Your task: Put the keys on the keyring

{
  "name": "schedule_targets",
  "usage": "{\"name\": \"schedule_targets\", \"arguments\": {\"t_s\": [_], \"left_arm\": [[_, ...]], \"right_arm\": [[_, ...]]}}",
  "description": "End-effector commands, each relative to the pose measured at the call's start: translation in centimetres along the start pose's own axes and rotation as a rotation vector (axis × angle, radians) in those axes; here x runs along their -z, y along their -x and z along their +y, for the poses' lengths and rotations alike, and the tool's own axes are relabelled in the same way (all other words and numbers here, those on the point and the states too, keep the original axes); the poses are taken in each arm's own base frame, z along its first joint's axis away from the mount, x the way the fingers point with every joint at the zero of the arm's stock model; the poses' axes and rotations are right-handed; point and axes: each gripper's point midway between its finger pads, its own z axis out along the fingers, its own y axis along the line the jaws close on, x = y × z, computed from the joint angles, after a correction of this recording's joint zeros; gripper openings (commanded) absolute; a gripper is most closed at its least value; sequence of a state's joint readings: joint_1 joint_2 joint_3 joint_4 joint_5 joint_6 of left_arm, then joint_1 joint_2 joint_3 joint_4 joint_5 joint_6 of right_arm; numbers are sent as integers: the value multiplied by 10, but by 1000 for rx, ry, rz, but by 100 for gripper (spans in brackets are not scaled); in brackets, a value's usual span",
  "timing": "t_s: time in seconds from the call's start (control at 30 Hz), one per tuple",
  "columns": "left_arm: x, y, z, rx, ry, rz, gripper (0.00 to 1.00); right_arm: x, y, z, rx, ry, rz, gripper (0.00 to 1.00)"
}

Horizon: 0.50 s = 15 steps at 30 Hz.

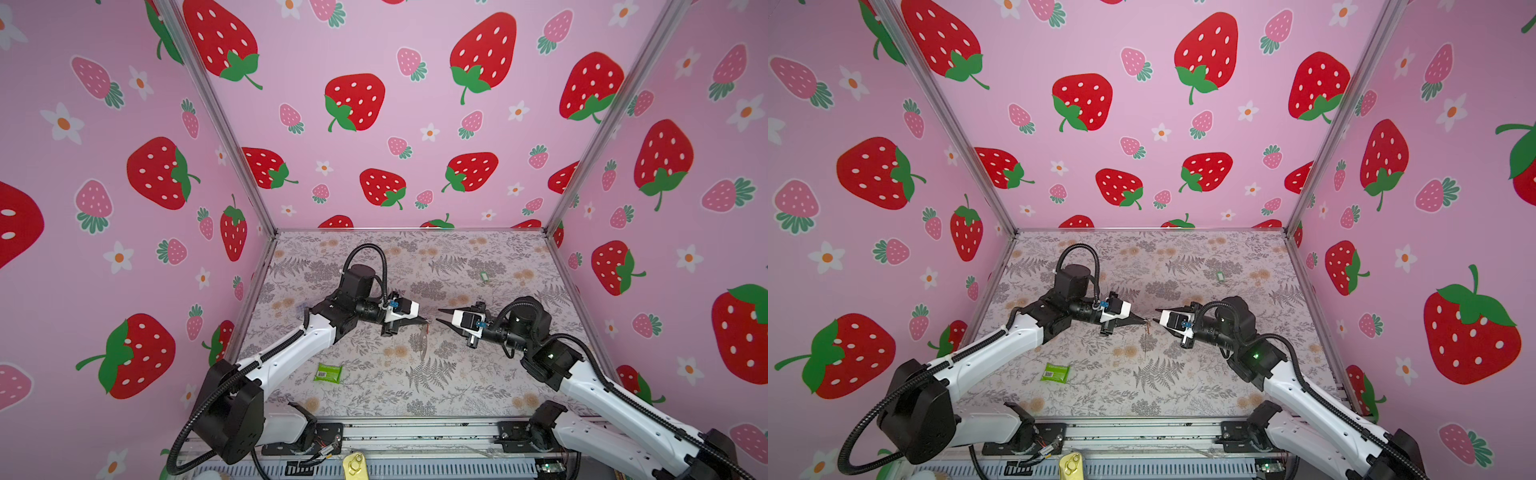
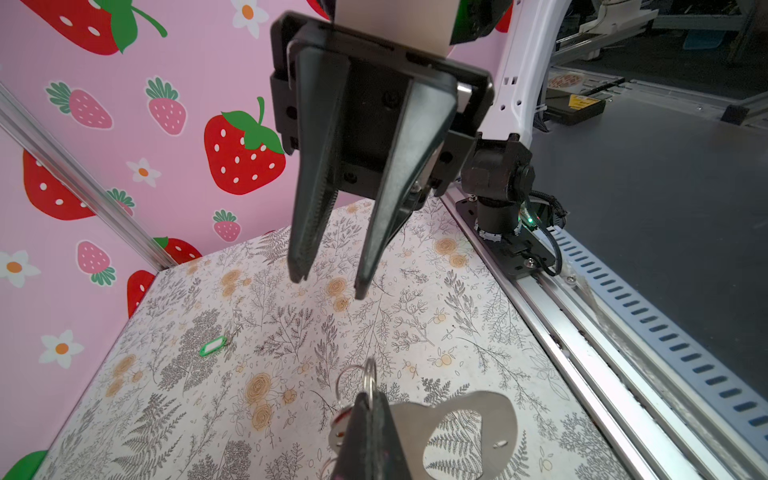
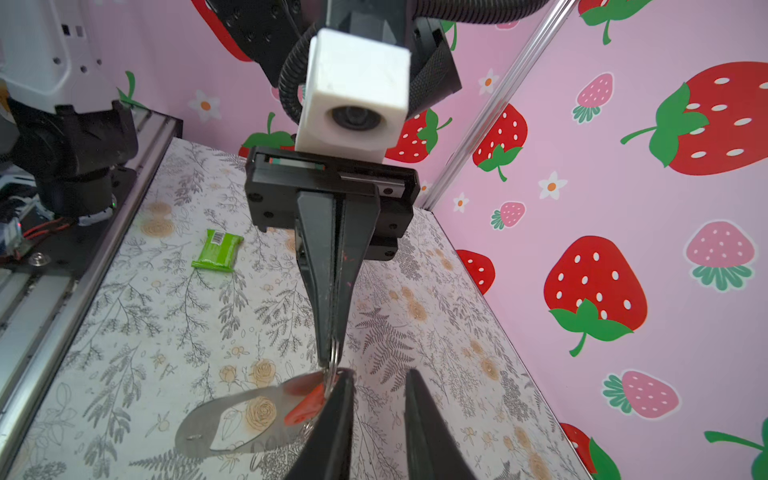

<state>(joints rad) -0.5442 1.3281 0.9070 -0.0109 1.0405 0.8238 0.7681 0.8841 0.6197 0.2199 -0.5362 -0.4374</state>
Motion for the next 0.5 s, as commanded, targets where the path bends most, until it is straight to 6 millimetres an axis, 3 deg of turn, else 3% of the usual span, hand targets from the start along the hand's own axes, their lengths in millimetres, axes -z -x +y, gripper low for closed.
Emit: {"name": "schedule_targets", "arguments": {"t_s": [0.0,0.47], "left_arm": [[3,10,-2,-83,12,-10,0],[6,8,-1,-102,49,14,0]], "right_arm": [[-8,6,5,-96,57,-35,24],[-23,1,5,-113,65,-32,20]]}}
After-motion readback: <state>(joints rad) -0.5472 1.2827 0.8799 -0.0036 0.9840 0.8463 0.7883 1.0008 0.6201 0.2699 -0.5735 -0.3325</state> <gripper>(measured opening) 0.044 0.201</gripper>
